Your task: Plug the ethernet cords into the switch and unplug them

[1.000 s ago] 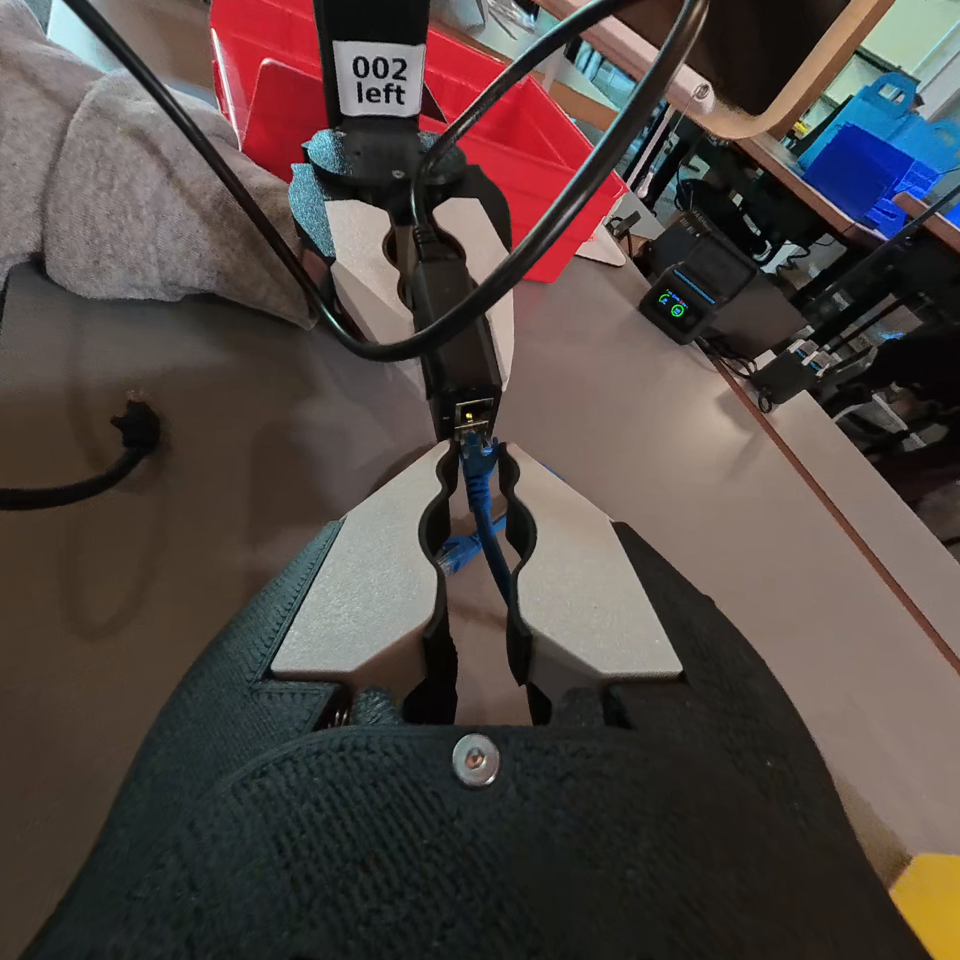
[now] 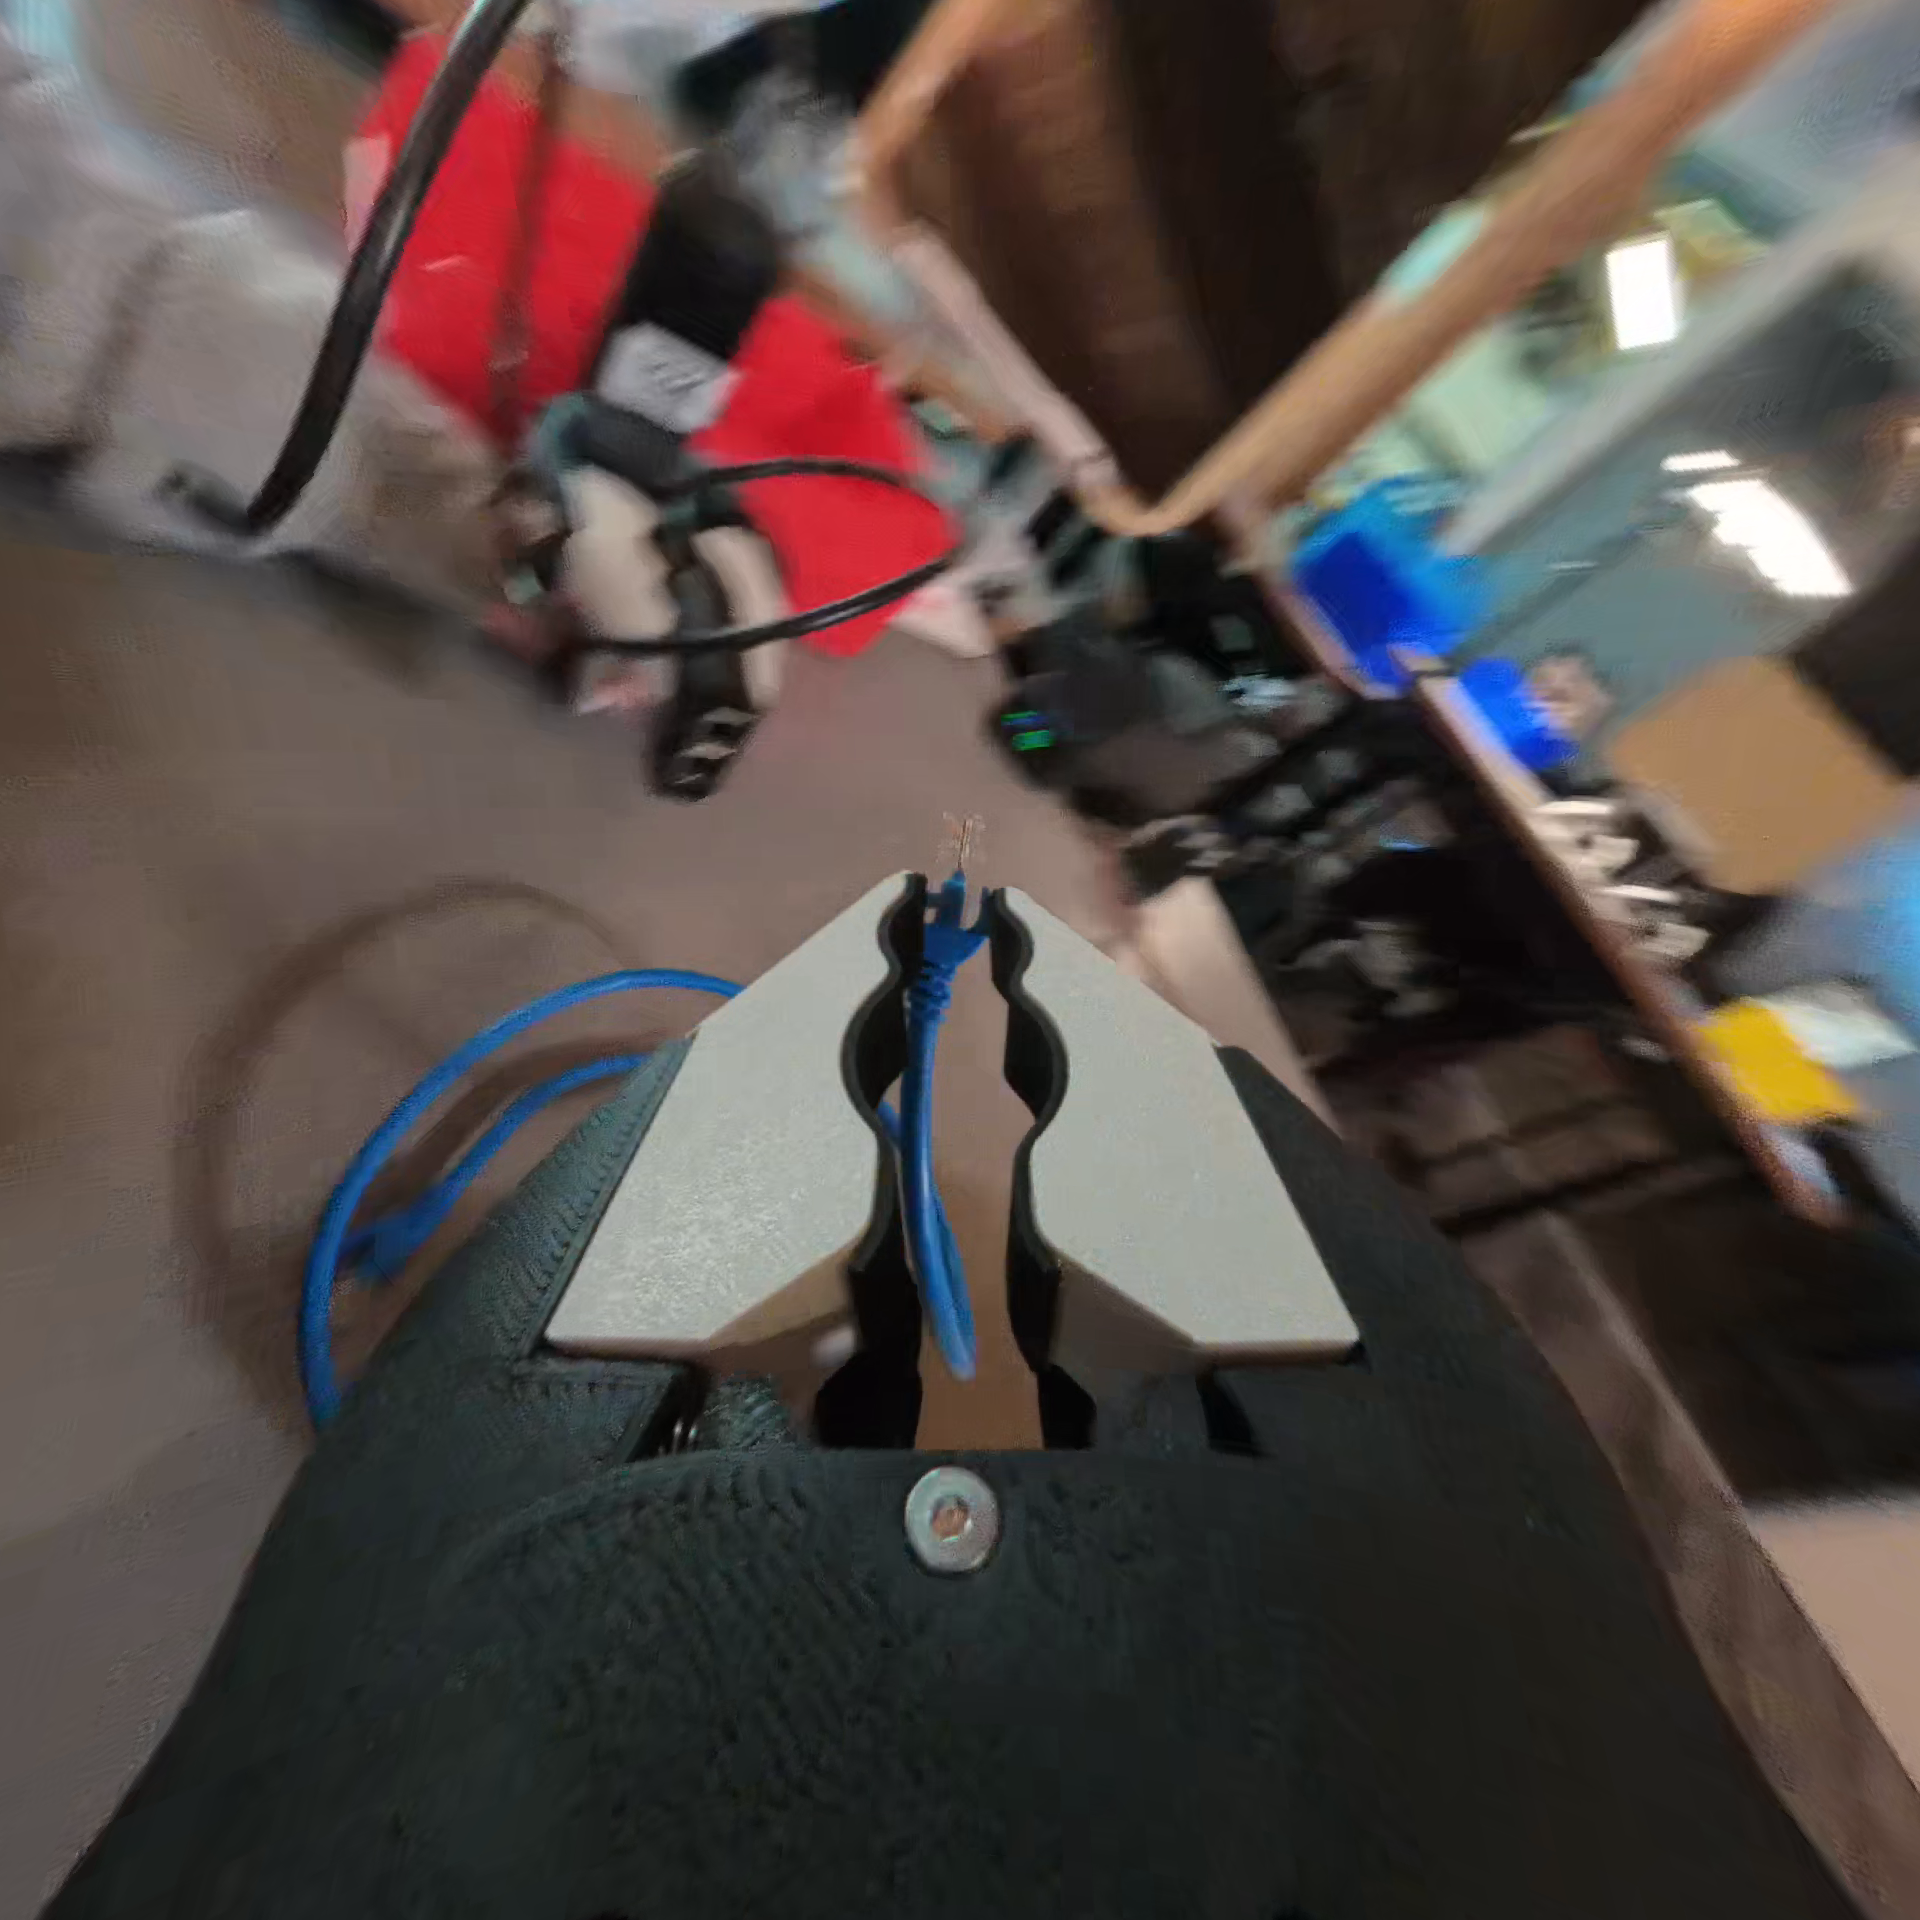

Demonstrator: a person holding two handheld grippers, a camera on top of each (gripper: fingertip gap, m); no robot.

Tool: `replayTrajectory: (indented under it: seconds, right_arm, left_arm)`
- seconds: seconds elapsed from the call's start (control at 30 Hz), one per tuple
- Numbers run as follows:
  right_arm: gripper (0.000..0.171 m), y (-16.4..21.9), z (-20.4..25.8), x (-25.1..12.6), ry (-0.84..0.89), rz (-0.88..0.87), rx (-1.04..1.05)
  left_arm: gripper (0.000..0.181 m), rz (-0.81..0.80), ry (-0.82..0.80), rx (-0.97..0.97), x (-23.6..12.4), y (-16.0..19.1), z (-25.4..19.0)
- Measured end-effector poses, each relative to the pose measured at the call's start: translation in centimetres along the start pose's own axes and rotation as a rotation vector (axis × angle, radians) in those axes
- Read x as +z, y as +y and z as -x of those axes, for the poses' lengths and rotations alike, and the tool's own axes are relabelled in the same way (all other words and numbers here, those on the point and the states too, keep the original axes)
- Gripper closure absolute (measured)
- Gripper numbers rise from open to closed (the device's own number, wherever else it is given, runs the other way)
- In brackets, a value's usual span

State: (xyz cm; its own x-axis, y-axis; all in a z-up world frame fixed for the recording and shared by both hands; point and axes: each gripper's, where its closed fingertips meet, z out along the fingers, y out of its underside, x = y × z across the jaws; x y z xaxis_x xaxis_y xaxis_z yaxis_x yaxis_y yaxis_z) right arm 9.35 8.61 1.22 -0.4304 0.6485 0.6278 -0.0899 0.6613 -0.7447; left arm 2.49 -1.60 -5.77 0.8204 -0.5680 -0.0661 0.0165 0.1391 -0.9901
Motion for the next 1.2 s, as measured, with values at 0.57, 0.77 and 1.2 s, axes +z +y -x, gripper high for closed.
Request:
replayTrajectory:
  seconds: [0.57, 0.77, 1.2]
  right_arm:
    - [0.161, -11.2, -16.1, -18.9, 0.828, -0.202, -0.076]
    - [0.161, -11.9, -18.7, -21.9, 0.875, -0.197, -0.069]
    - [0.161, 8.4, -13.0, -14.3, 0.721, 0.142, 0.122]
  left_arm:
    - [0.16, 0.087, -0.138, 0.114, 1.1, 1.8, 1.4]
    - [0.16, 0.102, -0.128, 0.126, 1.4, 2.2, 1.2]
    - [0.16, 0.147, -0.126, 0.165, 2.1, 3.2, 0.9]
